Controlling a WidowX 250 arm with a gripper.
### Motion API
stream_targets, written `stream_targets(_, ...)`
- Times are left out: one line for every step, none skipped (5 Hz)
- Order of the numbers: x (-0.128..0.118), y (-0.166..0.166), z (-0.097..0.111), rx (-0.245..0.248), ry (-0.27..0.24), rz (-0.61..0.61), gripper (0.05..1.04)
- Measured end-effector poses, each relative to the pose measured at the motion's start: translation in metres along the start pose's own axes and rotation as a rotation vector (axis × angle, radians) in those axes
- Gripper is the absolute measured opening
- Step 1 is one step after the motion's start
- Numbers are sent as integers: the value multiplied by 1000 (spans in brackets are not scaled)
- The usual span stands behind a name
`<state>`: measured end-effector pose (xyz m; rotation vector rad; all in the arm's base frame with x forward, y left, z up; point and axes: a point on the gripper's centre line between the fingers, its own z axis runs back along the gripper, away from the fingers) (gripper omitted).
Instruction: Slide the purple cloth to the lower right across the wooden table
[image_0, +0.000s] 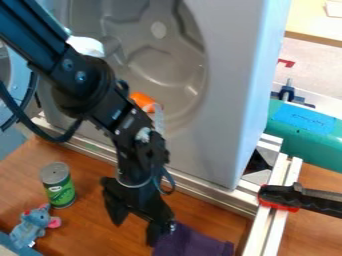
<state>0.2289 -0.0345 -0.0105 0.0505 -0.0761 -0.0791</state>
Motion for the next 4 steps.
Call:
stream_targets(-9, 29, 3, -14, 46, -18, 999)
stream_targets(-16, 55, 5, -8, 87, -18, 999)
stream_targets(-21, 79, 17, 19, 74, 19, 999)
stream_targets(-33, 87, 24, 48, 110, 46, 999)
